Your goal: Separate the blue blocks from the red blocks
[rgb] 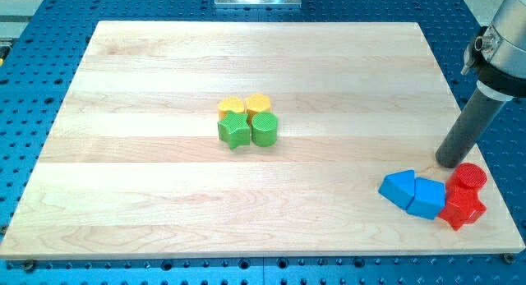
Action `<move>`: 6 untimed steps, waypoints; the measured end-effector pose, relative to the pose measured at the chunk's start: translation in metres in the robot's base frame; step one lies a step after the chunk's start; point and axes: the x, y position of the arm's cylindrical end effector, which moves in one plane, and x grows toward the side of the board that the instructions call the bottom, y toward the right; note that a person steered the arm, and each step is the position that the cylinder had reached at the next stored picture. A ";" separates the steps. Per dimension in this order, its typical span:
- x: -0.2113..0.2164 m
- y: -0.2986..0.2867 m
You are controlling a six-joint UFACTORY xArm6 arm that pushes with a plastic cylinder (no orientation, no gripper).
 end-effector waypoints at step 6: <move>-0.029 -0.053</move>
